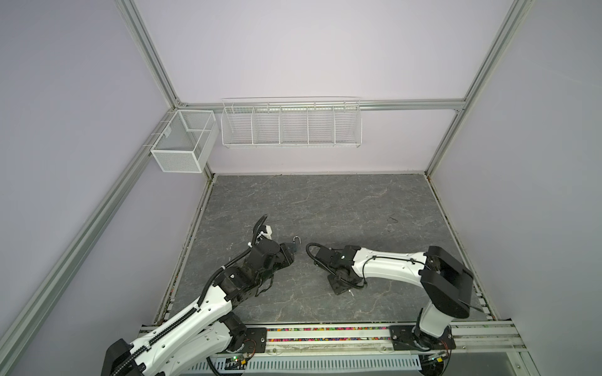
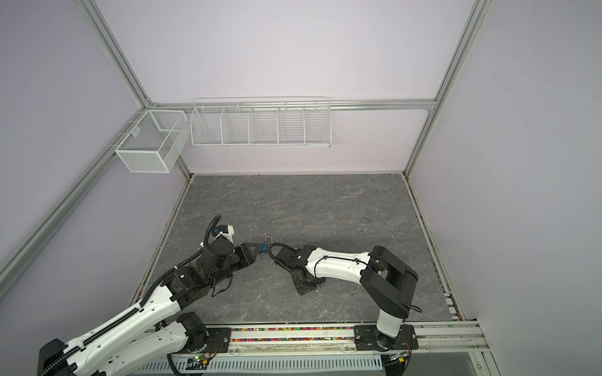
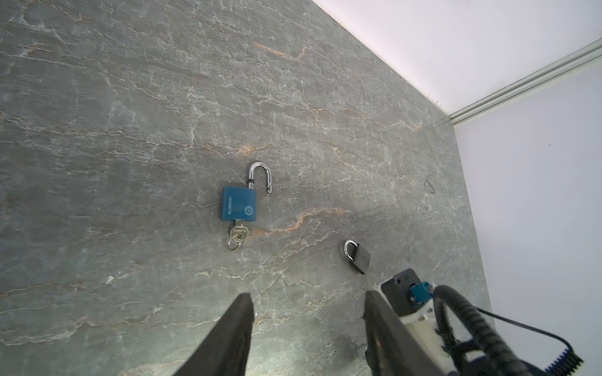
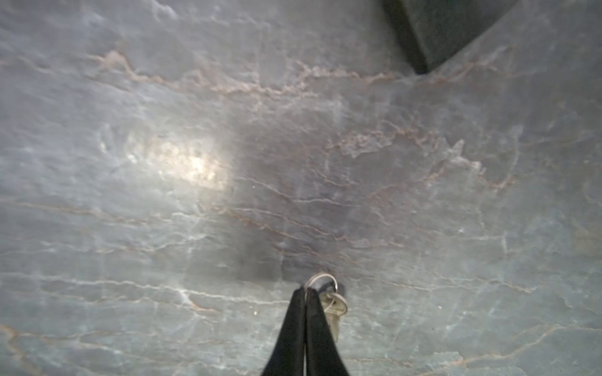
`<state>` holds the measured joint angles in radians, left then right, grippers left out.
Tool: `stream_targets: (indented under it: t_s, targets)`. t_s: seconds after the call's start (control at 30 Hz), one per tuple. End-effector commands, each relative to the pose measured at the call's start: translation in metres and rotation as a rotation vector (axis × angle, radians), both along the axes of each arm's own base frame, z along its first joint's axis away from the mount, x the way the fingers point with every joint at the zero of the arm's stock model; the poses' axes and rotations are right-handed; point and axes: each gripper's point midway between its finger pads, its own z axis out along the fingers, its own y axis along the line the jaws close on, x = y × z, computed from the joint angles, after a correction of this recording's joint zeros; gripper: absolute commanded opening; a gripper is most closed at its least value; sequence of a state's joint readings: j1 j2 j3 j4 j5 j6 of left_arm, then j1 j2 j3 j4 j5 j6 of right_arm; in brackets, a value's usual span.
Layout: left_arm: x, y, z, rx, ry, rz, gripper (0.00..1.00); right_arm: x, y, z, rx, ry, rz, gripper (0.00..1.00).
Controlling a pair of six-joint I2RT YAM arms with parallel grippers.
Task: Unlock with the key
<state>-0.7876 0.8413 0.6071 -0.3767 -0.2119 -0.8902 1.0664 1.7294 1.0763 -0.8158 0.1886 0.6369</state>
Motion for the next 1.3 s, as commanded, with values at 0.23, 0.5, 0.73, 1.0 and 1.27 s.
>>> stream_targets:
  t_s: [0.23, 0.5, 0.73, 1.0, 1.27]
  targets:
    - [0.001, -0.002, 0.002, -0.015, 0.004, 0.008, 0.55, 0.0, -0.001, 0.01, 0.033, -0.019, 0.019, 0.18]
    - [0.001, 0.002, -0.002, -0.006, 0.004, 0.022, 0.55, 0.001, -0.016, 0.001, -0.102, -0.037, 0.068, 0.3]
    - [0.002, 0.002, -0.003, 0.003, 0.005, 0.027, 0.55, 0.001, -0.015, -0.003, -0.109, -0.023, 0.125, 0.29]
    - [0.002, 0.002, -0.004, 0.006, 0.008, 0.028, 0.55, -0.005, -0.009, -0.004, -0.07, 0.01, 0.16, 0.29]
    - [0.003, 0.001, -0.006, 0.003, 0.015, 0.029, 0.55, -0.011, -0.013, -0.012, -0.075, 0.056, 0.197, 0.29]
